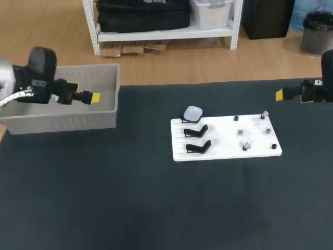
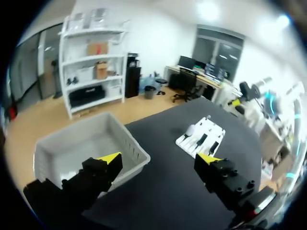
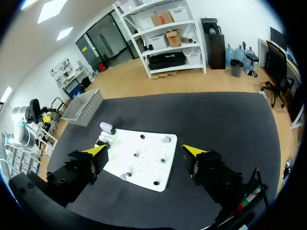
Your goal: Pick up each earbud case from the left stands, insert the matching earbuds, close the lid, and place the case in the box.
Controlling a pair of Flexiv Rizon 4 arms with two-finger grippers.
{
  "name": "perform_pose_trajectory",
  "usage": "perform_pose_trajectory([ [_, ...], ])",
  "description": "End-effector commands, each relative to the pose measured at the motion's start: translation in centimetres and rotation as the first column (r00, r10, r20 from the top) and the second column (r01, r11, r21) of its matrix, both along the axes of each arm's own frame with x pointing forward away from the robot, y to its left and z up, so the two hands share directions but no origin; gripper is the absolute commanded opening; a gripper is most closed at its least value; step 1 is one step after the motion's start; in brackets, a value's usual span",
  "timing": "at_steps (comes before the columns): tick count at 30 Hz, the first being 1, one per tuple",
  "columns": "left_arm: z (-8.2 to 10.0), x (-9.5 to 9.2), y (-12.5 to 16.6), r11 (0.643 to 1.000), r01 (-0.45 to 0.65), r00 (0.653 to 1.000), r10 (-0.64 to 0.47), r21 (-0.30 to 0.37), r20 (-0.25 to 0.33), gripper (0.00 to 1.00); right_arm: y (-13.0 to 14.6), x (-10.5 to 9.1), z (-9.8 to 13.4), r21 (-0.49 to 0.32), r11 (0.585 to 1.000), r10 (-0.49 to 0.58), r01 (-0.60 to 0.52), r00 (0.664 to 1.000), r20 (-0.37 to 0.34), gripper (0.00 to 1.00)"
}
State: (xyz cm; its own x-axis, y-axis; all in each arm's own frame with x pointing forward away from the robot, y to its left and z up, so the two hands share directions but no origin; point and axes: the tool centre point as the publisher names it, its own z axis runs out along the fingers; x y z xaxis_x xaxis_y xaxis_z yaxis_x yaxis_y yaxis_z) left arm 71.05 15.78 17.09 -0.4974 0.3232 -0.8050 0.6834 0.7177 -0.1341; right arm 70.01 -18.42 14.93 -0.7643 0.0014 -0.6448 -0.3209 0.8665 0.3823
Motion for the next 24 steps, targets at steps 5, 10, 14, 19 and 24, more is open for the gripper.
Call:
perform_pose_trajectory([
  [5,-0.3,-0.2,0.8,0.908,0.412,0.893,-0.384,-0.082,0.237,1.00,0.0,0.0,0.0,-0.001,1.000,0.001,-0.001,1.000,-0.001,1.00],
  [10,-0.3,-0.2,0.8,0.908,0.412,0.893,-0.384,-0.082,0.237,1.00,0.0,0.0,0.0,-0.001,1.000,0.001,-0.001,1.000,-0.001,1.00],
  [14,-1.4,0.3,-3.6,0.937,0.338,0.923,-0.313,-0.089,0.222,1.00,0.0,0.0,0.0,-0.001,1.000,0.001,-0.001,1.000,-0.001,1.00],
  [19,-2.4,1.9,-9.5,0.951,0.307,0.939,-0.297,-0.031,0.173,1.00,0.0,0.0,0.0,-0.001,1.000,0.001,-0.001,1.000,-0.001,1.00],
  [24,-3.8,3.5,-14.3,0.947,0.315,0.931,-0.321,0.061,0.176,1.00,0.0,0.0,0.0,-0.001,1.000,0.001,-0.001,1.000,-0.001,1.00],
])
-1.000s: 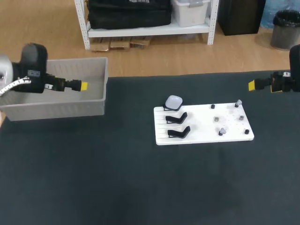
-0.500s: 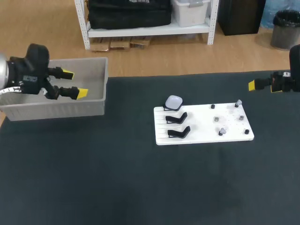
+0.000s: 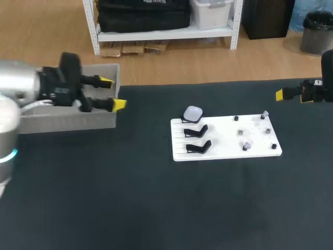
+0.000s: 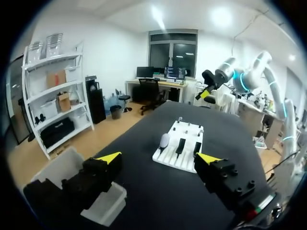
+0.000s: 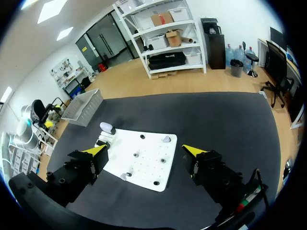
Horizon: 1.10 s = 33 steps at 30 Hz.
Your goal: Pick up each earbud case from the left stands, insert the matching earbuds, close the lid, and place the case in the box.
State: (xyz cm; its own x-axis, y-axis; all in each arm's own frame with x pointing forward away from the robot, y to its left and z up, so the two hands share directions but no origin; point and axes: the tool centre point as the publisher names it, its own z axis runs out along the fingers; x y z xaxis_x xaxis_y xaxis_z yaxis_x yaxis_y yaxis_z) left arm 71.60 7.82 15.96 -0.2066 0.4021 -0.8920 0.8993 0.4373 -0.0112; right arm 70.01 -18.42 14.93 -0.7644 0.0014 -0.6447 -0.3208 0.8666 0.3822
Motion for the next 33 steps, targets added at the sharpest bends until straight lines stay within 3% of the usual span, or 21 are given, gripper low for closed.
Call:
perform_pose_trajectory([
  [1,-3.0,3.3,-7.0,0.998,-0.015,1.000,0.015,0.064,0.006,1.00,0.0,0.0,0.0,0.000,1.000,0.001,-0.001,1.000,-0.001,1.00],
  [9,-6.3,6.0,-11.3,0.979,0.170,0.985,-0.171,0.110,0.002,1.00,0.0,0.0,0.0,0.000,1.000,0.001,-0.001,1.000,-0.001,1.00],
  [15,-7.2,7.1,-13.4,0.964,0.235,0.971,-0.237,0.125,0.009,1.00,0.0,0.0,0.0,0.000,1.000,0.001,-0.001,1.000,-0.001,1.00],
  [22,-8.7,6.3,-15.0,0.952,0.290,0.957,-0.289,0.103,-0.021,1.00,0.0,0.0,0.0,0.000,1.000,0.001,-0.001,1.000,-0.001,1.00],
  [33,-10.1,5.5,-15.1,0.964,0.248,0.969,-0.246,0.093,-0.030,1.00,0.0,0.0,0.0,0.000,1.000,0.001,-0.001,1.000,-0.001,1.00],
])
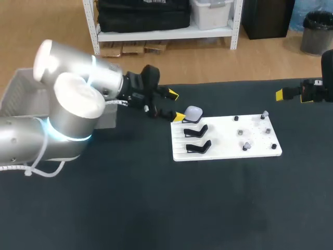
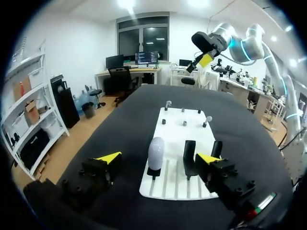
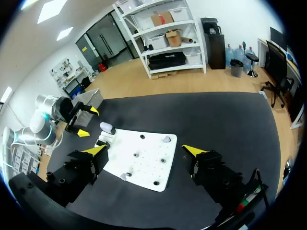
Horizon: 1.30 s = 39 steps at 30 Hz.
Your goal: Pick up each earbud case from the left stands, insert the matching earbuds, close the lid, and place the case in the box.
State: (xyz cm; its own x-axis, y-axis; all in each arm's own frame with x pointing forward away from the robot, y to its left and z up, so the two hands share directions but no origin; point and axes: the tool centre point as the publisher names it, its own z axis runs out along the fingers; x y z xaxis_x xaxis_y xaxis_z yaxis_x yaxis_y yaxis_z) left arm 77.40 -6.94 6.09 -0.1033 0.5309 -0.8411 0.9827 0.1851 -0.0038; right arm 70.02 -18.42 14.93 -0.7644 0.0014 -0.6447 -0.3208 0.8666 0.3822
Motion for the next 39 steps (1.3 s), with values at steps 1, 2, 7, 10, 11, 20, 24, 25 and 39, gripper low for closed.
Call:
perform_pose_trajectory([
  [1,-0.2,-0.3,-0.3,1.000,-0.017,1.000,0.017,-0.004,0.007,1.00,0.0,0.0,0.0,0.000,1.000,0.001,-0.001,1.000,-0.001,1.00],
  [2,-0.2,-0.3,-0.3,1.000,-0.017,1.000,0.017,-0.004,0.007,1.00,0.0,0.0,0.0,0.000,1.000,0.001,-0.001,1.000,-0.001,1.00],
  [7,-0.2,-0.3,-0.3,1.000,-0.017,1.000,0.017,-0.004,0.007,1.00,0.0,0.0,0.0,0.000,1.000,0.001,-0.001,1.000,-0.001,1.00],
  [10,-0.2,-0.3,-0.3,1.000,-0.017,1.000,0.017,-0.004,0.007,1.00,0.0,0.0,0.0,0.000,1.000,0.001,-0.001,1.000,-0.001,1.00],
  [11,-0.2,-0.3,-0.3,1.000,-0.017,1.000,0.017,-0.004,0.007,1.00,0.0,0.0,0.0,0.000,1.000,0.001,-0.001,1.000,-0.001,1.00],
  [20,-1.4,0.1,-0.8,0.999,0.008,1.000,-0.008,-0.047,-0.002,1.00,0.0,0.0,0.0,0.000,1.000,0.001,-0.001,1.000,-0.001,1.00],
  [24,-2.2,0.2,-1.1,0.999,-0.001,1.000,0.001,-0.032,0.000,1.00,0.0,0.0,0.0,0.000,1.000,0.001,-0.001,1.000,-0.001,1.00],
  [25,-2.4,0.3,-1.2,1.000,-0.003,1.000,0.003,-0.027,-0.004,1.00,0.0,0.0,0.0,0.000,1.000,0.001,-0.001,1.000,-0.001,1.00],
  [39,-3.5,0.9,-2.1,1.000,0.010,1.000,-0.011,-0.025,-0.021,0.75,0.0,0.0,0.0,0.000,1.000,0.001,-0.001,1.000,-0.001,1.00],
])
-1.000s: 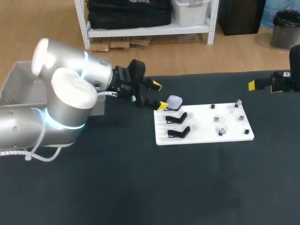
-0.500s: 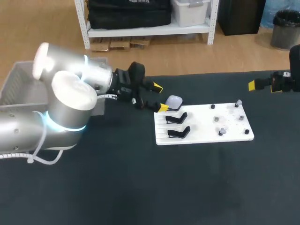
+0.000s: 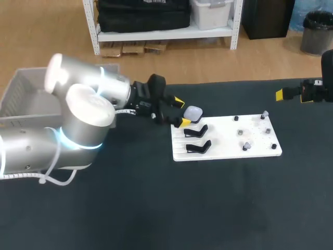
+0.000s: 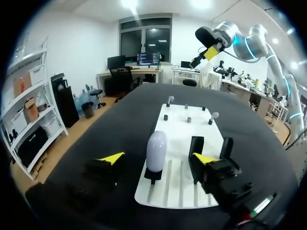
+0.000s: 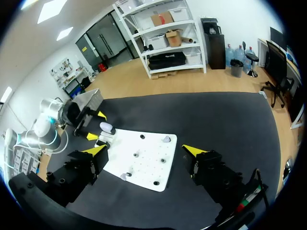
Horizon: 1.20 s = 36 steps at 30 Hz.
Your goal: Pick up each earbud case from the left stands, insert the matching earbuds, close the lid, and place the case in the box.
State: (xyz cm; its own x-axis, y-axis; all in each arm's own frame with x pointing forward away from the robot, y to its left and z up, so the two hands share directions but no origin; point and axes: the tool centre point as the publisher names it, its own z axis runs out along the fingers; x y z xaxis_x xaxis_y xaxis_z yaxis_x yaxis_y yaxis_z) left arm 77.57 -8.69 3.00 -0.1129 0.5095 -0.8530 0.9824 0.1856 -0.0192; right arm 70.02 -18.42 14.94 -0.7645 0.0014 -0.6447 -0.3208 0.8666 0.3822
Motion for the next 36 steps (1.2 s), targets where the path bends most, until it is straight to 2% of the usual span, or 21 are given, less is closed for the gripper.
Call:
perform_pose_trajectory([
  [1,-0.4,0.7,-0.4,1.000,0.016,1.000,-0.016,-0.003,-0.012,0.72,0.0,0.0,0.0,0.000,1.000,0.001,-0.001,1.000,-0.001,1.00],
  [4,-0.5,0.7,-0.6,1.000,0.022,1.000,-0.022,-0.007,-0.017,0.63,0.0,0.0,0.0,0.000,1.000,0.001,-0.001,1.000,-0.001,1.00],
  [11,-1.0,0.7,-1.1,0.999,0.046,0.998,-0.047,-0.020,-0.039,0.62,0.0,0.0,0.0,0.000,1.000,0.001,-0.001,1.000,-0.001,1.00],
  [16,-1.2,0.8,-1.5,0.998,0.059,0.997,-0.060,-0.031,-0.045,0.53,0.0,0.0,0.0,0.000,1.000,0.001,-0.001,1.000,-0.001,1.00],
  [30,-1.7,0.7,-2.2,0.995,0.085,0.995,-0.088,-0.054,-0.053,0.47,0.0,0.0,0.0,0.000,1.000,0.001,-0.001,1.000,-0.001,1.00],
  [36,-1.9,0.7,-2.3,0.994,0.090,0.994,-0.093,-0.054,-0.059,0.38,0.0,0.0,0.0,0.000,1.000,0.001,-0.001,1.000,-0.001,1.00],
])
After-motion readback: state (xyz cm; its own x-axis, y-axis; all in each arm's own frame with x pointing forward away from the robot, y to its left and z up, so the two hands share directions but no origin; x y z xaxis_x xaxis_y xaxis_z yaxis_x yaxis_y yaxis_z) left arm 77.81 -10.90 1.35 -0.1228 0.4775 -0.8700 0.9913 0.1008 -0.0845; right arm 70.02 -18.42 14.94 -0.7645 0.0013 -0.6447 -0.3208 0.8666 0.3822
